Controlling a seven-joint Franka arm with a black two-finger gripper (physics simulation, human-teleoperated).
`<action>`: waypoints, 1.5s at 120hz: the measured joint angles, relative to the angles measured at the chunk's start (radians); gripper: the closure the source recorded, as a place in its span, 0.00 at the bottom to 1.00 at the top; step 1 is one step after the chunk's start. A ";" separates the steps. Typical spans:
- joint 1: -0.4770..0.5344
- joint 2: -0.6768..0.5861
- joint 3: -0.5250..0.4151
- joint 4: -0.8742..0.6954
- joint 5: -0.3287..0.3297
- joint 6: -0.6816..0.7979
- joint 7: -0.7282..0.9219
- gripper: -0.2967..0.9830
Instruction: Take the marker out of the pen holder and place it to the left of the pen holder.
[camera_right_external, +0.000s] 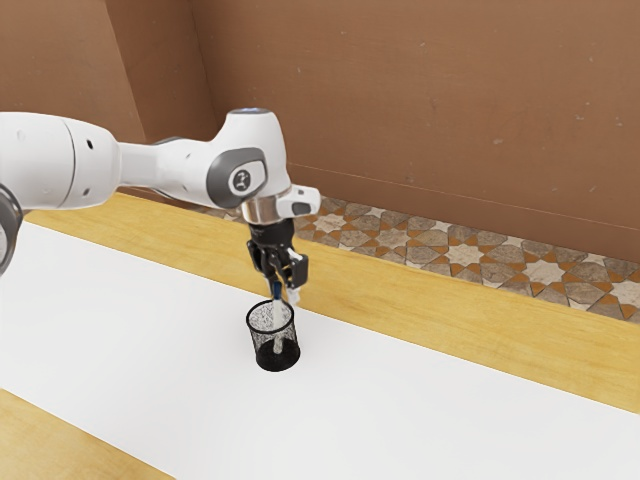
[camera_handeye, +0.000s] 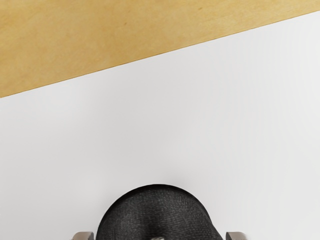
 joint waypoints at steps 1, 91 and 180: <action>0.000 0.000 0.000 0.000 0.000 0.000 0.000 0.53; 0.006 -0.088 0.019 -0.046 0.019 -0.045 -0.021 0.81; 0.008 -0.325 0.161 -0.285 0.020 0.320 -0.116 0.84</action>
